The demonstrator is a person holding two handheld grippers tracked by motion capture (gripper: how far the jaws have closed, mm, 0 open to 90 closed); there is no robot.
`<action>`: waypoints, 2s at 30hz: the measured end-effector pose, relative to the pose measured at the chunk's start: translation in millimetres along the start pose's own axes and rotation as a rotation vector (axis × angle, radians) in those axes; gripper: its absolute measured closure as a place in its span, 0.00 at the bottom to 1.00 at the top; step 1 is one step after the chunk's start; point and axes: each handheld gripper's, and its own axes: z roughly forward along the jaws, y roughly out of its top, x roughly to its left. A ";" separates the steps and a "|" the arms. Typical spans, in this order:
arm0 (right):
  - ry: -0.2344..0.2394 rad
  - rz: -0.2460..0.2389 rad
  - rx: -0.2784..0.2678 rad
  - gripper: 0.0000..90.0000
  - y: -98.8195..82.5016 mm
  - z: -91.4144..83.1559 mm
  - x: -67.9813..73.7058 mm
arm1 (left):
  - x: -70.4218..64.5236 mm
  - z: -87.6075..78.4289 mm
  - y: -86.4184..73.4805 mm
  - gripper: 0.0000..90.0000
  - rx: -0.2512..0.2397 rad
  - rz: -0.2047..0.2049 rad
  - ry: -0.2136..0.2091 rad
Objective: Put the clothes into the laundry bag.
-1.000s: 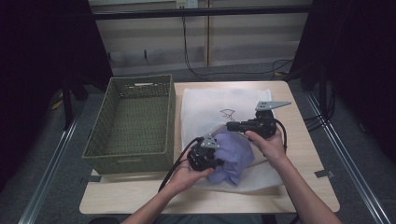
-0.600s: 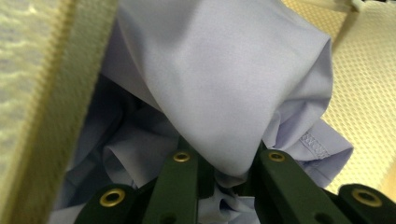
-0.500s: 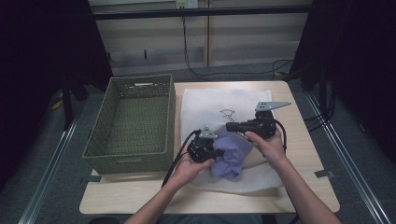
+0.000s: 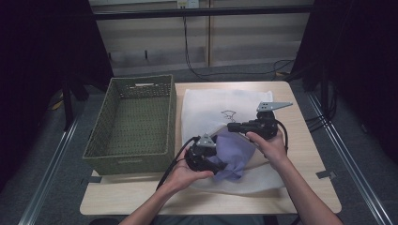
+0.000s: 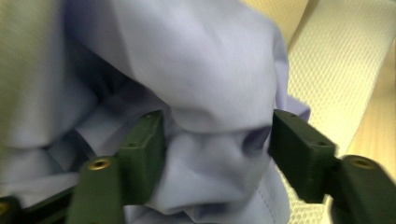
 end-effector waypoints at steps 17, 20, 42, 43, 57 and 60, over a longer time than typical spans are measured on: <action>-0.001 0.002 0.007 0.98 -1.3 -0.1 -1.2 | -11.7 31.7 -17.3 0.22 0.078 0.084 0.008; 0.002 0.002 0.009 0.98 -1.4 1.0 -1.1 | -14.4 34.6 -21.1 0.21 0.087 0.125 0.039; 0.016 -0.010 0.023 0.98 0.5 2.7 2.3 | 11.9 20.0 -1.2 0.91 0.009 -0.043 0.118; 0.016 -0.011 0.024 0.98 0.6 2.8 2.4 | 11.9 20.0 -1.2 0.91 0.009 -0.043 0.118; 0.016 -0.009 0.030 0.98 -0.6 3.3 3.2 | 14.2 25.7 13.5 0.91 -0.070 -0.110 0.190; 0.017 -0.009 0.039 0.98 -2.1 3.9 3.4 | 11.6 28.7 15.2 0.91 -0.086 -0.116 0.189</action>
